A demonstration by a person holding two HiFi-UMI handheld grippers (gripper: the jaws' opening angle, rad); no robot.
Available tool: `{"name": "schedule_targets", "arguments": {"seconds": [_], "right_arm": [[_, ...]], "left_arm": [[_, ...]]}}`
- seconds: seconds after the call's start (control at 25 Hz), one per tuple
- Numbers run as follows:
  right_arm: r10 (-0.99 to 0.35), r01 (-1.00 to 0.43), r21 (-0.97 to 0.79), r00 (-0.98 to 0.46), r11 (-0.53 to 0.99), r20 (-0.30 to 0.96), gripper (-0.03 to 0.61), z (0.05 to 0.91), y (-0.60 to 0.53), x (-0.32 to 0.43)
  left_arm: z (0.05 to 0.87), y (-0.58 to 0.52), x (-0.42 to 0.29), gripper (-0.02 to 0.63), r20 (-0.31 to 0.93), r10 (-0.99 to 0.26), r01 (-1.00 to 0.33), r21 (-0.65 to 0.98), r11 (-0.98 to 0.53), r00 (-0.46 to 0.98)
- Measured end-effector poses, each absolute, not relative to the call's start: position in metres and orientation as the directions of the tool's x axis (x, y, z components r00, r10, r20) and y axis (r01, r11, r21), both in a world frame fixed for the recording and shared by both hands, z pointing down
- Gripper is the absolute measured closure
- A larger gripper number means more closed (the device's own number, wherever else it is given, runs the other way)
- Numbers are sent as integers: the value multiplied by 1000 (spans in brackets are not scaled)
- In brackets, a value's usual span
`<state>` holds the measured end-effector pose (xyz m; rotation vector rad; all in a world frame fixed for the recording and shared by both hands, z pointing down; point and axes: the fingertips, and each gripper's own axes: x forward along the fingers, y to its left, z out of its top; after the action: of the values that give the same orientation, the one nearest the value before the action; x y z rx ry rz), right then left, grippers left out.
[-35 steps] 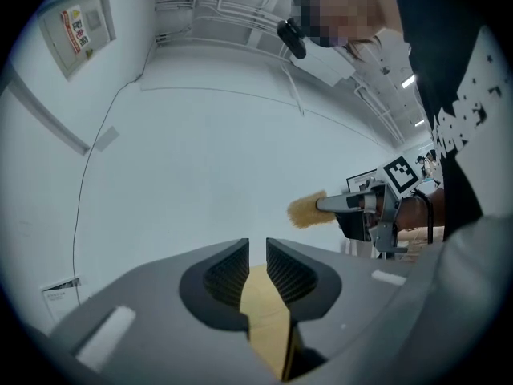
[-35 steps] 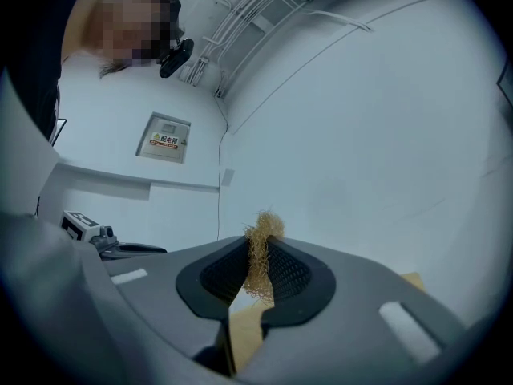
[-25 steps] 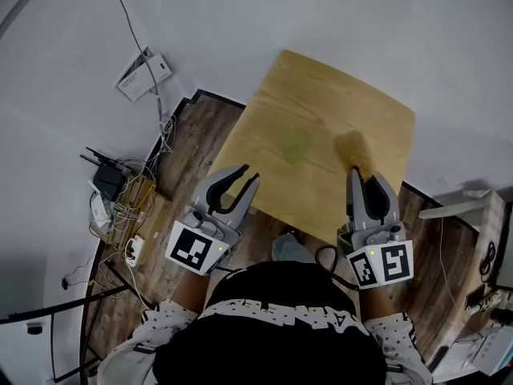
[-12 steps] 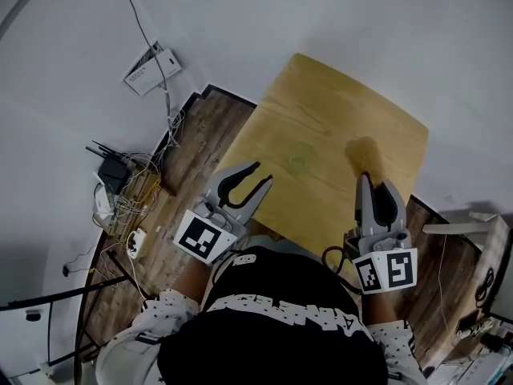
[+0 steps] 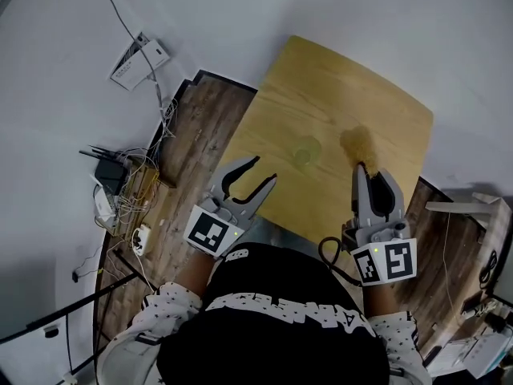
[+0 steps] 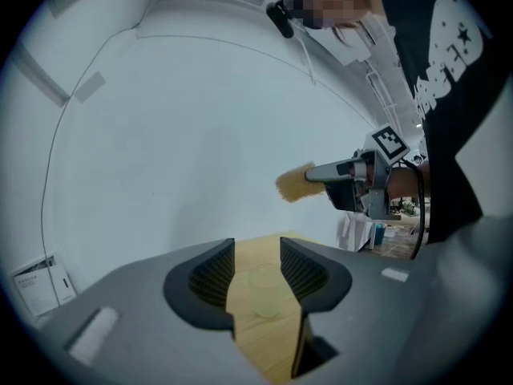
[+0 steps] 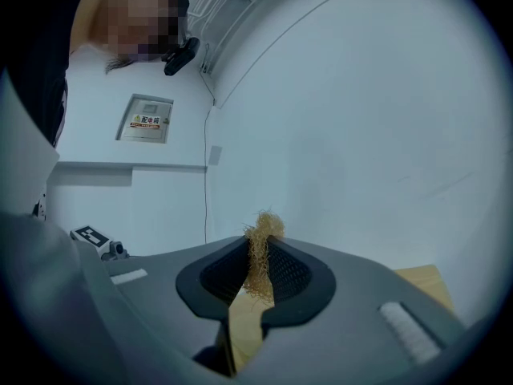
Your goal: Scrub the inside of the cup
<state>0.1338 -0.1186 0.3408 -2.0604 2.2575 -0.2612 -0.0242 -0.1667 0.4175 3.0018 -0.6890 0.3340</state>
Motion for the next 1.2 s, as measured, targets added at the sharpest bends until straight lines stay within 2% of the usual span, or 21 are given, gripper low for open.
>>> {"name": "schedule_targets", "arguments": {"seconds": [0.28,0.76,0.84,0.92,1.2], "right_arm": [[-992,-983,-179,-71,51,107,509,358,-138,118],[-984,-988,-154,-1,-28,179,509,373,-141,119],[-983,-987,-152,14,-42,182,509,373,-140,120],[-982,-987,-149,30,-58,186,509,373,-137,123],[-973,-985,-121,92,-120,213,509,374,-119,134]], "left_arm": [[455,-169,-8,385,224,-330,-351,58,-935,917],[510,-194,28,294,219,-224,-234,25,-972,950],[518,-194,33,276,229,-202,-218,46,-975,952],[528,-192,40,231,243,-174,-195,64,-979,954],[553,-189,61,209,260,-128,-156,89,-984,957]]}}
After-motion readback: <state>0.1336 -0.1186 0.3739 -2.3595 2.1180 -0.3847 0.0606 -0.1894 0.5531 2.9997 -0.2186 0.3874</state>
